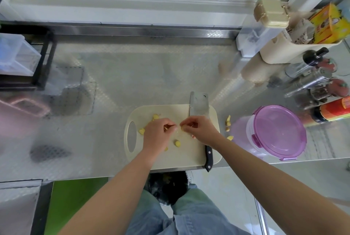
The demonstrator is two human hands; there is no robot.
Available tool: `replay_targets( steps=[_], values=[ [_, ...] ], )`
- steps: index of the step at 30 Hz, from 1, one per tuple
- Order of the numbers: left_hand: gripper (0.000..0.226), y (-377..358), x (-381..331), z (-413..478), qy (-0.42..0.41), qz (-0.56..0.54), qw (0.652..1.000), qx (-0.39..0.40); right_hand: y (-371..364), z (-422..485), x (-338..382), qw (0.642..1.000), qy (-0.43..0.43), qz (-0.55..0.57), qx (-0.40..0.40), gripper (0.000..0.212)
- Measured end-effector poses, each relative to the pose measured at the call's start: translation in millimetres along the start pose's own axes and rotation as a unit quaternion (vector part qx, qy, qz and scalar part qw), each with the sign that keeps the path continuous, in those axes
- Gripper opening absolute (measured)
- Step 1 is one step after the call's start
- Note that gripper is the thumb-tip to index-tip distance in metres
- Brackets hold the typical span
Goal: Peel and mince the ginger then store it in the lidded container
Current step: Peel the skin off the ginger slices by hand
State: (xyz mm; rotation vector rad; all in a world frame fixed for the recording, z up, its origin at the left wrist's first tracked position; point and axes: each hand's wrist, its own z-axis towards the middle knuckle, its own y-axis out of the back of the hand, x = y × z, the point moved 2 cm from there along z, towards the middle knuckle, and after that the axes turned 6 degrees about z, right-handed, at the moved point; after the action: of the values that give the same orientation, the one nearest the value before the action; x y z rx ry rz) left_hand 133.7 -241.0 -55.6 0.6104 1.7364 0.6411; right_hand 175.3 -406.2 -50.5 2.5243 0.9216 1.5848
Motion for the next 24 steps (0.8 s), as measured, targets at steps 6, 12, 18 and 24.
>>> replay_targets(
  steps=[6, 12, 18, 24],
  values=[
    [0.008, 3, 7, 1, 0.131, -0.149, 0.98, -0.019, 4, -2, 8, 0.995, -0.019, 0.099, 0.021, 0.017],
    [0.014, -2, -9, -1, 0.203, -0.304, 0.929, 0.05, -7, 1, 10, 0.999, -0.003, 0.046, -0.01, 0.02],
    [0.013, 3, -2, 4, 0.211, -0.272, 0.939, 0.021, -9, 10, 17, 0.999, 0.025, -0.03, -0.011, 0.009],
    [0.006, 33, 13, 15, 0.146, 0.037, 0.981, -0.119, -13, 46, 15, 0.991, -0.017, -0.129, -0.029, 0.008]
  ],
)
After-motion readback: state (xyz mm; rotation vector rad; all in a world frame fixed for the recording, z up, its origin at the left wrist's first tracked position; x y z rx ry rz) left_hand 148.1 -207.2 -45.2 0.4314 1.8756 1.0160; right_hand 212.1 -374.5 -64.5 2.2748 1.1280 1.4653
